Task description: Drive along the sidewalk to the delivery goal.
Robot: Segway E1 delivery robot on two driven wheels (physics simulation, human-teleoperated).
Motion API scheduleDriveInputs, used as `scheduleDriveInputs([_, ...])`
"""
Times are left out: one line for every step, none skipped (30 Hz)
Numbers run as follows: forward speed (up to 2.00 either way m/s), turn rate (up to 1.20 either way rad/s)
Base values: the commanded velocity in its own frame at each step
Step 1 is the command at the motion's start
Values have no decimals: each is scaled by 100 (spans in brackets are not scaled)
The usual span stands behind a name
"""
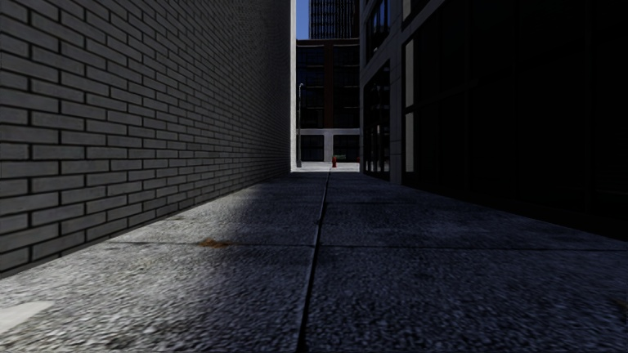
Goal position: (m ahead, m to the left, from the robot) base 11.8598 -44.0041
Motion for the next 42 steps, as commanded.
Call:
scheduleDriveInputs([143, 0])
scheduleDriveInputs([143, 0])
scheduleDriveInputs([143, 0])
scheduleDriveInputs([143, 0])
scheduleDriveInputs([143, 0])
scheduleDriveInputs([143, 0])
scheduleDriveInputs([143, 0])
scheduleDriveInputs([143, 0])
scheduleDriveInputs([143, 0])
scheduleDriveInputs([143, 0])
scheduleDriveInputs([143, 0])
scheduleDriveInputs([143, 0])
scheduleDriveInputs([143, 0])
scheduleDriveInputs([143, 0])
scheduleDriveInputs([143, 0])
scheduleDriveInputs([143, 0])
scheduleDriveInputs([143, 0])
scheduleDriveInputs([143, 0])
scheduleDriveInputs([143, 0])
scheduleDriveInputs([143, 0])
scheduleDriveInputs([143, 0])
scheduleDriveInputs([143, 0])
scheduleDriveInputs([143, 0])
scheduleDriveInputs([143, 0])
scheduleDriveInputs([143, 0])
scheduleDriveInputs([143, 0])
scheduleDriveInputs([143, 0])
scheduleDriveInputs([143, 0])
scheduleDriveInputs([143, 0])
scheduleDriveInputs([143, 0])
scheduleDriveInputs([143, 0])
scheduleDriveInputs([143, 0])
scheduleDriveInputs([143, 0])
scheduleDriveInputs([143, 0])
scheduleDriveInputs([143, 0])
scheduleDriveInputs([143, 0])
scheduleDriveInputs([143, 0])
scheduleDriveInputs([143, 0])
scheduleDriveInputs([143, 0])
scheduleDriveInputs([143, 0])
scheduleDriveInputs([143, 0])
scheduleDriveInputs([143, 0])
